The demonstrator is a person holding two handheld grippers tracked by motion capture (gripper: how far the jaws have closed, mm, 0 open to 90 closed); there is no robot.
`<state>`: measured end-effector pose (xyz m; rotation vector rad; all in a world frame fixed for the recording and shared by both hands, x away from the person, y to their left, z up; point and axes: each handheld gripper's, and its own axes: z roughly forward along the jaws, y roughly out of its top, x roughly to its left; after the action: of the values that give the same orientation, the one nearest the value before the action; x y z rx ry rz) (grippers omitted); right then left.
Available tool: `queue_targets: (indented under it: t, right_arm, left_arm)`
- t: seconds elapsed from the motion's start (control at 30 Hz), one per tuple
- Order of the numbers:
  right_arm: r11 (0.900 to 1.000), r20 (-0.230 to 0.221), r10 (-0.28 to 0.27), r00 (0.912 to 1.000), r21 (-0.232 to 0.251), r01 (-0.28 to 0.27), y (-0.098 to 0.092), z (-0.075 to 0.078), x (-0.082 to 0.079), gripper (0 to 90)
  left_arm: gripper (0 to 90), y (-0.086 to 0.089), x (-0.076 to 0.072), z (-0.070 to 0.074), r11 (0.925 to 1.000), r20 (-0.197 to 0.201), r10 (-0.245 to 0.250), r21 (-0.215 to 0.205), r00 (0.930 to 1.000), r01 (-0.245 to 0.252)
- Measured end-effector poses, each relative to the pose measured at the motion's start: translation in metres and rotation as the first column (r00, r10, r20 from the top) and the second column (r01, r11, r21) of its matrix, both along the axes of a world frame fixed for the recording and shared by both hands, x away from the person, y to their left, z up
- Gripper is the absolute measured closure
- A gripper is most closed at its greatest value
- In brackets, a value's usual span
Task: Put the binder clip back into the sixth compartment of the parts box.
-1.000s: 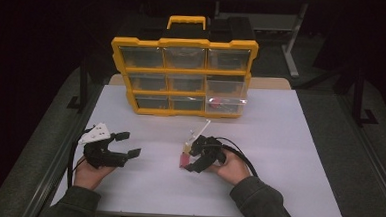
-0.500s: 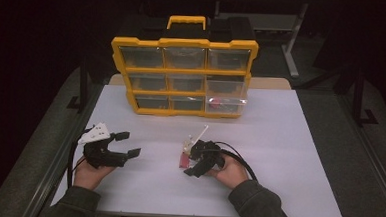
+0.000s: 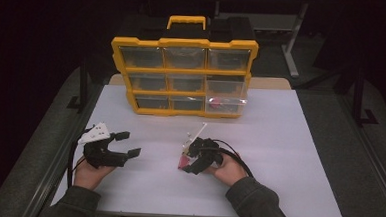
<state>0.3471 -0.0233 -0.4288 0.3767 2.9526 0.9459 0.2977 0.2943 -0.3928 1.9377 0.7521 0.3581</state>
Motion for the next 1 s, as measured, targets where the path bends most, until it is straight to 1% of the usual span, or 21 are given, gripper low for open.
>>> queue_targets:
  t: [0.13, 0.23, 0.33, 0.43, 0.5, 0.6, 0.77, 0.87, 0.97, 1.0]
  right_arm:
    - [1.0, 0.009, 0.009, 0.9999, -0.013, -0.009, 0.004, -0.002, 0.001, 40.0]
    - [1.0, 0.006, 0.015, 0.9999, -0.005, -0.015, 0.006, -0.004, 0.003, 40.6]
    - [1.0, 0.008, 0.026, 0.9996, -0.01, -0.025, 0.009, -0.005, 0.003, 41.2]
    - [0.999, 0.017, 0.031, 0.9994, -0.011, -0.031, 0.012, -0.005, 0.004, 43.3]
    - [0.999, 0.012, 0.032, 0.9994, -0.015, -0.031, 0.014, -0.005, 0.003, 44.0]
    - [0.999, 0.028, 0.046, 0.9986, -0.026, -0.045, 0.015, -0.006, 0.003, 47.0]
    - [0.998, 0.035, 0.061, 0.9976, -0.033, -0.059, 0.015, -0.006, 0.003, 48.3]
    - [0.997, 0.024, 0.07, 0.9973, -0.031, -0.069, 0.015, -0.005, 0.003, 48.3]
    - [0.997, 0.002, 0.08, 0.9968, -0.016, -0.08, 0.014, -0.004, 0.003, 48.3]
    - [0.997, 0.002, 0.08, 0.9968, -0.016, -0.08, 0.014, -0.004, 0.003, 48.3]
  left_arm:
    - [23.0, 0.0, 0.0, -0.001, 1.0, -0.001, -0.002, 0.004, 1.0, 0.002]
    - [23.0, 0.0, 0.0, 0.0, 1.0, -0.001, -0.002, 0.003, 1.0, 0.002]
    - [23.0, 0.0, 0.0, -0.001, 1.0, -0.001, -0.001, 0.001, 1.0, 0.001]
    - [23.0, 0.0, 0.0, 0.0, 1.0, 0.0, -0.001, 0.0, 1.0, 0.001]
    - [23.0, 0.0, 0.0, 0.0, 1.0, -0.001, -0.001, 0.0, 1.0, 0.001]
    - [22.9, 0.0, 0.0, 0.0, 1.0, -0.001, -0.003, 0.003, 1.0, 0.003]
    - [22.9, 0.0, 0.0, -0.001, 1.0, 0.0, -0.003, 0.0, 1.0, 0.003]
    - [22.9, 0.0, 0.0, 0.0, 1.0, 0.0, -0.001, -0.004, 1.0, 0.001]
    - [22.8, 0.0, 0.0, 0.0, 1.0, -0.002, -0.002, 0.004, 1.0, 0.002]
    - [22.8, 0.0, 0.0, 0.0, 1.0, -0.003, -0.002, 0.004, 1.0, 0.002]
